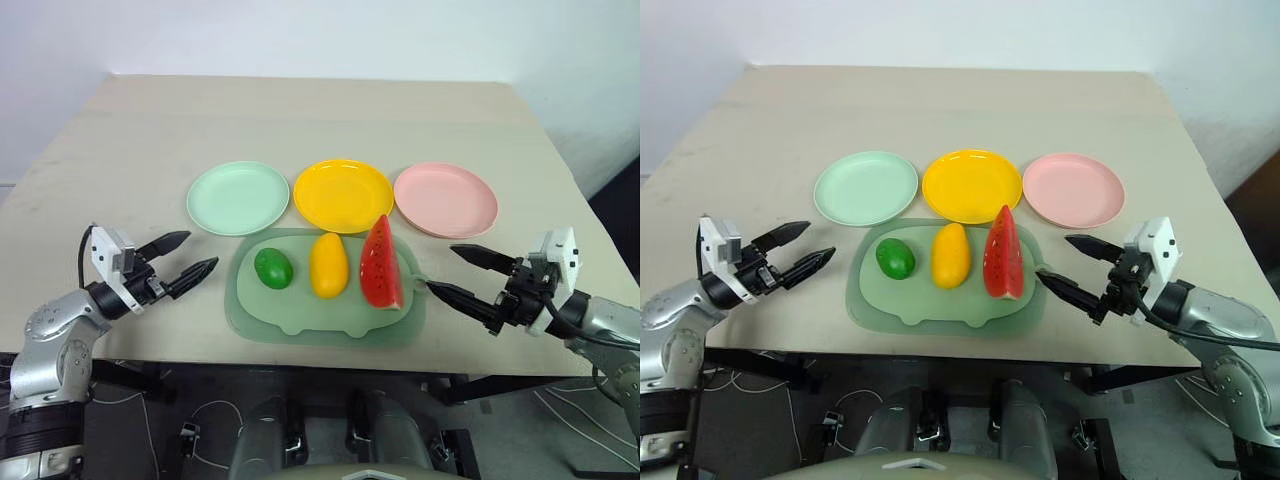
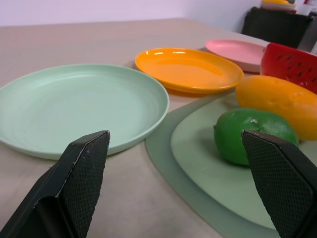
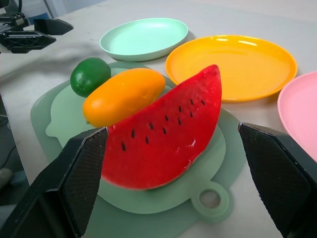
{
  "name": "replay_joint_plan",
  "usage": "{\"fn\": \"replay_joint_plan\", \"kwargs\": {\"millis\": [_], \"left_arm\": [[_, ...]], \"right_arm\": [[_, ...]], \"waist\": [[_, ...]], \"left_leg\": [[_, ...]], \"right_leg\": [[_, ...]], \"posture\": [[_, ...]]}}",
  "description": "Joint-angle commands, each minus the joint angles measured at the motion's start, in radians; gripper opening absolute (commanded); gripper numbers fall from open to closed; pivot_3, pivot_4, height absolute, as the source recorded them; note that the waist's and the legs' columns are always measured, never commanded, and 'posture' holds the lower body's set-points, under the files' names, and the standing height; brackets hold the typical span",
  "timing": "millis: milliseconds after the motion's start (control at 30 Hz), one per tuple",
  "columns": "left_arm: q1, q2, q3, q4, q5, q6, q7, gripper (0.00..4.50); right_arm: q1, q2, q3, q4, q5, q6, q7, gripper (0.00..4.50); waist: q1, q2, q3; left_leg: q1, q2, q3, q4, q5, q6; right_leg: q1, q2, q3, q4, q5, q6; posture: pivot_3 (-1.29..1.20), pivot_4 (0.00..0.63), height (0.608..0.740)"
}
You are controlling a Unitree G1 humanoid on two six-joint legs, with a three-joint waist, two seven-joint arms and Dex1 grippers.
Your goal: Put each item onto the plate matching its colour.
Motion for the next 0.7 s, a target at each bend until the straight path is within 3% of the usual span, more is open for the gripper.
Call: {"fn": "replay_joint_plan", "kwargs": {"millis": [33, 400, 700], "left_arm": [[-0.004, 0.010, 0.020, -0.036, -0.014, -0.006, 0.000, 4.46], [-0.032, -0.025, -0.042, -0.043, 0.013, -0.022, -0.007, 4.46], [-0.031, -0.019, -0.071, -0.030, 0.023, -0.034, -0.044, 4.46]], "right_arm": [[-0.019, -0.015, -0.029, -0.004, 0.008, -0.017, 0.012, 4.50], [-0.097, -0.050, -0.037, 0.017, 0.043, 0.093, -0.049, 4.50], [-0.385, -0.014, -0.040, -0.005, 0.353, 0.382, -0.430, 4.50]], "waist": [[-0.001, 0.000, 0.000], [0.000, 0.000, 0.000], [-0.005, 0.000, 0.000]], "left_leg": [[0.000, 0.000, 0.000, 0.000, 0.000, 0.000], [0.000, 0.000, 0.000, 0.000, 0.000, 0.000], [0.000, 0.000, 0.000, 0.001, 0.000, -0.001]], "right_leg": [[0.000, 0.000, 0.000, 0.000, 0.000, 0.000], [0.000, 0.000, 0.000, 0.000, 0.000, 0.000], [-0.001, 0.000, 0.000, 0.001, 0.002, -0.003]], "posture": [[0.00, 0.150, 0.696], [0.00, 0.150, 0.696], [0.00, 0.150, 0.696]]}}
